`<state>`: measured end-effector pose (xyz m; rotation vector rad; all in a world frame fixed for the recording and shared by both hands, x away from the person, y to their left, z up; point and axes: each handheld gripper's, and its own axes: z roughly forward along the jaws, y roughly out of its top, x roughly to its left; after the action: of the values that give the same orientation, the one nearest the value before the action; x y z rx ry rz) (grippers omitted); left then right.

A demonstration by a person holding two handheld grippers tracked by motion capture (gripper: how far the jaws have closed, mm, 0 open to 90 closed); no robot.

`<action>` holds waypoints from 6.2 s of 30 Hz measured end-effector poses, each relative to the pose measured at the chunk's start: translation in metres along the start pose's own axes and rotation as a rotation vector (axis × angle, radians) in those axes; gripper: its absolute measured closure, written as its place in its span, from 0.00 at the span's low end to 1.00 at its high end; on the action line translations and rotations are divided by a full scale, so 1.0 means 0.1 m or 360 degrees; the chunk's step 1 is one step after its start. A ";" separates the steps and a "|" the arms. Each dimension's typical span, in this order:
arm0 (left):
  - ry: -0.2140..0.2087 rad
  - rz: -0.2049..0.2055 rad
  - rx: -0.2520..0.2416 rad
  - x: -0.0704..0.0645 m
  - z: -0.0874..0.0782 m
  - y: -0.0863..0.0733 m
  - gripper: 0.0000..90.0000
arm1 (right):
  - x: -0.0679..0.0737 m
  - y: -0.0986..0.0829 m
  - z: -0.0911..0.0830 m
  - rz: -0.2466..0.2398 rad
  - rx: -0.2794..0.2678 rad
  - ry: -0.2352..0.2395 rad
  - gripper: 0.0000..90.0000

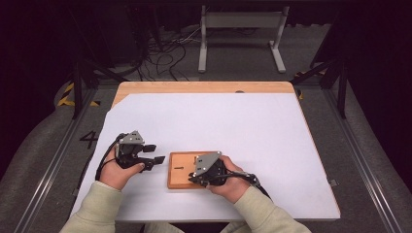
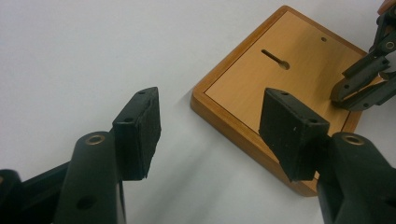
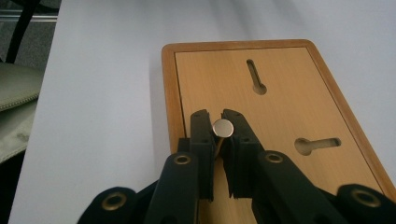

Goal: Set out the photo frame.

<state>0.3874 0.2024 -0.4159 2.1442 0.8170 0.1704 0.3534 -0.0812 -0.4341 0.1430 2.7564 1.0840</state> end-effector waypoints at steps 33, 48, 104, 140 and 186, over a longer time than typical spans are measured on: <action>-0.0040 0.0012 0.0019 -0.01 0.06 0.01 0.43 | 0.13 -0.15 -0.12 -0.0242 0.0005 -0.0285 0.93; -0.0156 -0.0011 0.0024 -0.06 0.18 0.05 0.37 | 0.28 -0.19 -0.12 -0.0409 -0.0006 -0.0408 0.93; -0.0520 -0.0194 -0.0027 -0.12 0.68 0.17 0.40 | 0.45 -0.22 -0.14 -0.0519 0.0032 -0.0474 0.85; -0.0536 0.0404 -0.0250 -0.54 0.30 0.33 0.72 | -0.18 -1.26 -1.54 0.0442 -0.0434 -0.0672 0.54; -0.0666 0.0487 -0.0167 -0.73 0.24 0.31 0.48 | -0.22 -1.28 -1.38 0.0489 -0.0395 -0.0603 0.51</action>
<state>0.3552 0.1285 -0.3977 2.0917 0.2336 -0.0778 0.3441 -0.2696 -0.4191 0.6795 2.2903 1.3034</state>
